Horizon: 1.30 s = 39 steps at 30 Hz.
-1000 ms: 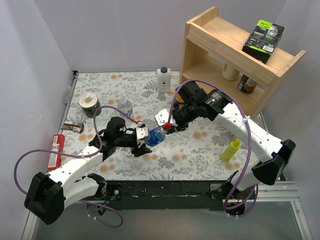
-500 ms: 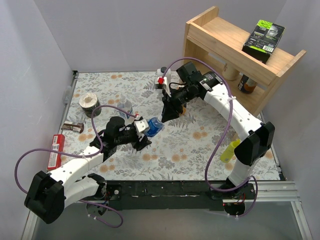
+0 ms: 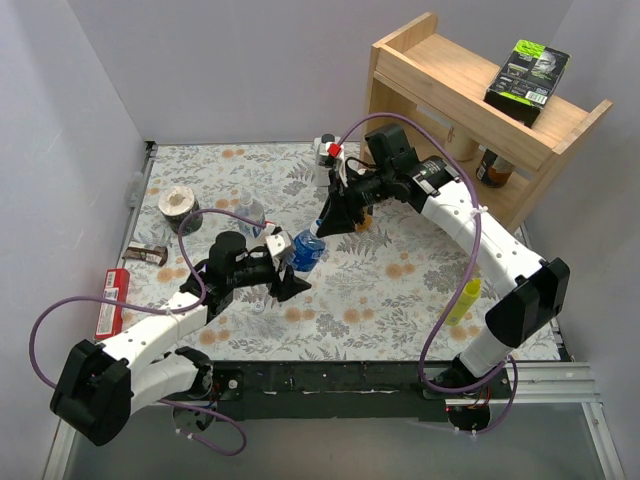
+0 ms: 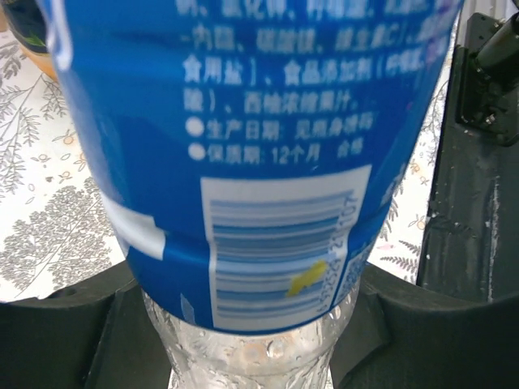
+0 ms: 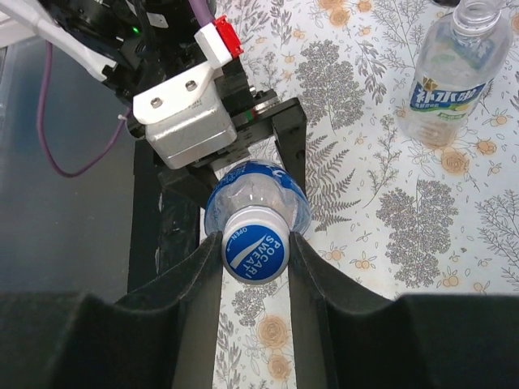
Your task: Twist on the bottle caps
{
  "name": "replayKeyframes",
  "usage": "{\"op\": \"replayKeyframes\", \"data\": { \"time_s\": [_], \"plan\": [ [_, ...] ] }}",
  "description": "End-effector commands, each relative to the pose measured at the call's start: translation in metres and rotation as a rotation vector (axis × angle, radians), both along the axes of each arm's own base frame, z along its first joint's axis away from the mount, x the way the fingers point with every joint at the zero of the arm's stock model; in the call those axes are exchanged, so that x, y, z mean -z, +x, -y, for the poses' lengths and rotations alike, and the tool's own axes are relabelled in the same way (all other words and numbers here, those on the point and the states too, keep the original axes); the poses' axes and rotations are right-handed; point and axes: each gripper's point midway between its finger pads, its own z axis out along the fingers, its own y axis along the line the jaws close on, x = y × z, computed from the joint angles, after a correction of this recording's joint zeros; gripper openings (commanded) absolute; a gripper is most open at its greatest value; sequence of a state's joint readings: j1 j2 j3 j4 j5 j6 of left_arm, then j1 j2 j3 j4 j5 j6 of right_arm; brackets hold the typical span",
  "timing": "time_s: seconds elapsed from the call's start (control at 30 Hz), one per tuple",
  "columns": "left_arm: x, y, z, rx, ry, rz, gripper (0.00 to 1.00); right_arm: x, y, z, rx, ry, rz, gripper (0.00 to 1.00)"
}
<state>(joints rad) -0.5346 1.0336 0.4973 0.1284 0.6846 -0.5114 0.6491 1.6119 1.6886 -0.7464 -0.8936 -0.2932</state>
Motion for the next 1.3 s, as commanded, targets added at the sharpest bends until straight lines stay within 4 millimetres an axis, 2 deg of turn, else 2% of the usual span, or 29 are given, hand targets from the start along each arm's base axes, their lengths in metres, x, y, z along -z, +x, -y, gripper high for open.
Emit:
{"op": "replayKeyframes", "data": {
  "time_s": [0.0, 0.03, 0.07, 0.1, 0.13, 0.17, 0.2, 0.3, 0.4, 0.53, 0.67, 0.93, 1.1, 1.27],
  "plan": [
    [-0.027, 0.005, 0.012, 0.024, -0.092, 0.032, 0.00, -0.013, -0.032, -0.023, -0.137, 0.090, -0.089, 0.15],
    [-0.027, 0.004, 0.013, 0.030, -0.091, 0.031, 0.23, -0.010, -0.028, -0.023, -0.127, 0.067, -0.071, 0.10],
    [-0.021, 0.005, 0.011, 0.020, -0.070, 0.015, 0.39, -0.019, -0.023, -0.024, -0.123, 0.071, -0.028, 0.06],
    [-0.023, 0.009, 0.010, 0.003, -0.063, 0.027, 0.56, -0.014, -0.014, -0.027, -0.114, 0.046, -0.018, 0.04],
    [-0.023, 0.012, 0.008, -0.019, -0.052, 0.033, 0.82, -0.005, -0.014, -0.018, -0.120, -0.011, -0.019, 0.03],
    [-0.020, 0.017, 0.002, -0.063, -0.026, 0.038, 0.98, -0.006, -0.005, -0.014, -0.111, -0.023, -0.012, 0.02],
    [-0.021, 0.020, -0.001, -0.073, -0.004, 0.068, 0.98, -0.011, 0.002, -0.013, -0.108, -0.028, 0.005, 0.01],
    [-0.016, 0.031, -0.015, -0.159, 0.049, 0.102, 0.98, -0.009, 0.009, 0.002, -0.098, -0.079, 0.049, 0.01],
    [-0.015, 0.040, -0.027, -0.223, 0.073, 0.119, 0.98, 0.002, 0.012, 0.016, -0.099, -0.167, 0.104, 0.01],
    [-0.019, 0.045, -0.038, -0.239, 0.108, 0.168, 0.98, 0.004, 0.030, 0.033, -0.067, -0.277, 0.243, 0.01],
    [-0.005, 0.047, -0.048, -0.244, 0.193, 0.193, 0.98, 0.003, 0.040, 0.044, -0.066, -0.319, 0.356, 0.01],
    [-0.028, 0.043, -0.039, -0.211, 0.128, 0.191, 0.98, 0.031, 0.059, 0.065, -0.044, -0.481, 0.425, 0.01],
    [-0.026, 0.039, -0.037, -0.192, 0.119, 0.177, 0.98, 0.050, 0.066, 0.066, -0.043, -0.530, 0.394, 0.01],
    [-0.026, 0.038, -0.038, -0.192, 0.118, 0.173, 0.98, 0.057, 0.072, 0.061, -0.035, -0.530, 0.387, 0.01]
  ]
}}
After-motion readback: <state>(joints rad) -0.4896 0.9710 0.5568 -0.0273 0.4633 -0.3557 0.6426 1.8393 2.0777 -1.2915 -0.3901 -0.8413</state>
